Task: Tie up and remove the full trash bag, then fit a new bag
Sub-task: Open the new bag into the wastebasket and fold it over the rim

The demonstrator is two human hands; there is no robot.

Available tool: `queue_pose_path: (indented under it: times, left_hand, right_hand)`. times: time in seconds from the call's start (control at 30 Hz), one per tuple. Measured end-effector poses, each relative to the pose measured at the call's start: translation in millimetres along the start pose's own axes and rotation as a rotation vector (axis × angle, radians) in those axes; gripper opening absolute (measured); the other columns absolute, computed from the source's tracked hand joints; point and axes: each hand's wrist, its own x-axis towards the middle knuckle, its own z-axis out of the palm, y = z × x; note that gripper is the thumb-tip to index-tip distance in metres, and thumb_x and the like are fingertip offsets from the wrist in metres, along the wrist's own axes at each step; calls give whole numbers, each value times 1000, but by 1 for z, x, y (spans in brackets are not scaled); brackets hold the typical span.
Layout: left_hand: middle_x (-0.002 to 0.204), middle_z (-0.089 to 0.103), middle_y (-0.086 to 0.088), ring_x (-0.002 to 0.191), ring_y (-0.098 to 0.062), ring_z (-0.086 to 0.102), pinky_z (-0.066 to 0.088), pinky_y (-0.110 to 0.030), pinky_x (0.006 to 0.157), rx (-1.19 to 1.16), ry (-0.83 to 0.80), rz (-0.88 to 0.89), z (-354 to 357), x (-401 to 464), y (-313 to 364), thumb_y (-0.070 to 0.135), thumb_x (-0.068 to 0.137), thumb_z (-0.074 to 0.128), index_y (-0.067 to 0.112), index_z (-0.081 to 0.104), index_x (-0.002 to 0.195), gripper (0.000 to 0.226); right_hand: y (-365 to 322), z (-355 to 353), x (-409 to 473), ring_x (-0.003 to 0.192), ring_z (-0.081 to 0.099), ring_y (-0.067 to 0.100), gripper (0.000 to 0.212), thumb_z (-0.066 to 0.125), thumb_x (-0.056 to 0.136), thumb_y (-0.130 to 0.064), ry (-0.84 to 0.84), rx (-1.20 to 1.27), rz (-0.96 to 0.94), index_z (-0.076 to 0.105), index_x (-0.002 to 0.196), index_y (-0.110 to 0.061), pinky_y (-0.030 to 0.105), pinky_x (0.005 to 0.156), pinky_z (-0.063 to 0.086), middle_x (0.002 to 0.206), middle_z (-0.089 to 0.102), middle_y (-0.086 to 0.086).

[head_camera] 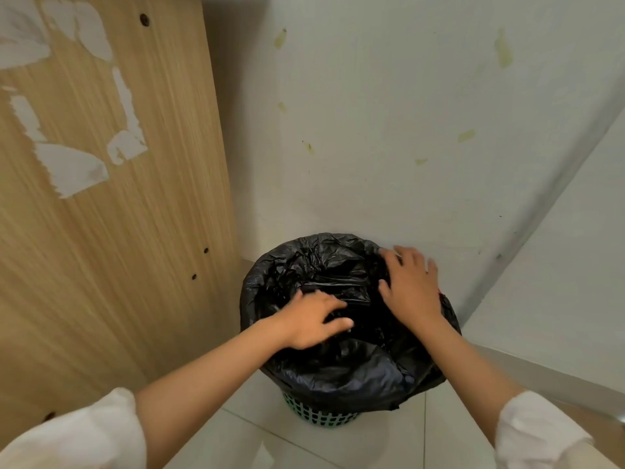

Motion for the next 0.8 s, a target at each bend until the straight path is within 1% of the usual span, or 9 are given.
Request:
queue_pose_path:
  times: [0.13,0.2,0.3,0.37,0.47,0.57,0.67,0.73,0.8]
  left_hand:
    - [158,25,1,145,-20,21,14,-41,119,-108,-455,-37,24,-13,22,79,83,26,30,28,149,82]
    - [155,31,-1,142,-23,27,19,-42,117,-62,-510,-88,30,-11,21,81,82,24,28,36,146,84]
    - [136,55,-4,124,-24,50,37,-40,107,-87,-273,11,24,-9,16,75,86,27,29,47,138,72]
    - [121,62,-4,111,-21,58,45,-37,97,-109,-73,87,19,-14,11,64,93,31,28,44,138,60]
    - [134,54,2,127,-16,47,36,-39,109,19,288,128,11,-22,-3,52,96,36,28,45,137,48]
    - [150,34,-1,143,-22,25,18,-47,118,88,708,-96,4,-28,-24,42,94,48,27,38,143,53]
    - [153,27,-9,141,-27,27,25,-43,116,-349,823,-498,6,-36,-37,39,90,58,18,26,148,70]
    - [148,36,-9,135,-29,37,33,-40,110,-789,752,-602,10,-40,-38,38,89,62,15,26,148,73]
    - [139,47,-7,126,-28,47,39,-41,104,-1080,711,-603,17,-43,-43,41,90,59,17,32,143,64]
  right_hand:
    - [17,-2,-3,119,50,39,60,55,91,-36,-286,326,344,29,142,-20,44,91,44,137,45,16]
    - [27,2,-3,115,54,38,51,56,93,-32,-350,539,429,36,136,-13,39,90,44,129,54,19]
    - [43,5,-3,112,59,32,40,55,95,-34,-440,986,582,52,125,-8,43,101,45,125,61,15]
    - [52,11,-8,107,64,28,52,54,91,-51,-517,1227,658,59,123,-10,44,101,48,119,66,12]
    - [59,20,-16,109,63,24,75,58,71,-75,-364,1223,682,59,120,-17,43,102,46,120,65,6]
    - [54,16,-26,109,55,25,66,61,78,-66,-233,1052,727,48,121,-18,44,100,45,115,55,2]
    - [48,21,-36,109,59,27,79,62,70,-74,-306,1223,778,52,123,-16,45,98,48,118,61,4]
    - [40,26,-46,108,63,30,72,53,76,-75,-393,1629,840,61,121,-20,46,100,47,116,68,10]
    - [34,30,-57,105,62,32,61,40,89,-67,-310,1820,944,65,113,-16,46,100,45,109,69,14]
